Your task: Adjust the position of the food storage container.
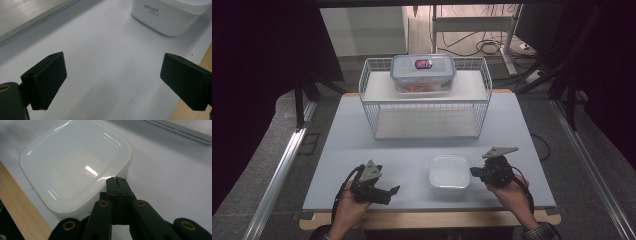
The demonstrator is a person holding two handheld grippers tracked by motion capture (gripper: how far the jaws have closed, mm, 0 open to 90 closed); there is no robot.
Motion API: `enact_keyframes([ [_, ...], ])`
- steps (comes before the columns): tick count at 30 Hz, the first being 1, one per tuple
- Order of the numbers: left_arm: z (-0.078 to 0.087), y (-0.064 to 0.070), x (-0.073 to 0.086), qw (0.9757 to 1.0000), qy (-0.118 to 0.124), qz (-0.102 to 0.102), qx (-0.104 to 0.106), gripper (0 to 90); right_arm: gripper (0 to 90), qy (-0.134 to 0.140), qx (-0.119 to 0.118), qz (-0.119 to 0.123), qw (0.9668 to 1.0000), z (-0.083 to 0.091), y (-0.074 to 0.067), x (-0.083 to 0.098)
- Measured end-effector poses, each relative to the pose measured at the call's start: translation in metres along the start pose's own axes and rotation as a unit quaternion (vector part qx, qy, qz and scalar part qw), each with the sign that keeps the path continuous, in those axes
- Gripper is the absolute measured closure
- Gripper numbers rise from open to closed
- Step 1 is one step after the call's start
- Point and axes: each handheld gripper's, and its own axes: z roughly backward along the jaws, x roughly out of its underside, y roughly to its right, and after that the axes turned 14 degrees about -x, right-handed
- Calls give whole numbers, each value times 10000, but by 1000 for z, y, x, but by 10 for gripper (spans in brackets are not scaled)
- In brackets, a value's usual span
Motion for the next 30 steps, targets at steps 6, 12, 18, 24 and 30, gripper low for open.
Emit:
enact_keyframes([
  [6,0,-1,0,10000,-16,3,-2,66,894,-73,-173,139,9997,-16,-8,-11],
  [12,1,-3,1,10000,-1,49,-19,66,894,-105,-260,208,9994,-25,-12,-17],
  [18,2,-3,1,10000,-11,51,-6,66,884,-133,-305,291,9990,-31,-16,-21],
  [24,2,-4,2,9998,-8,162,99,67,696,32,-91,469,9989,-19,-11,-14],
  [30,2,-4,2,9999,-32,97,106,69,463,84,45,704,9975,-11,-6,-4],
])
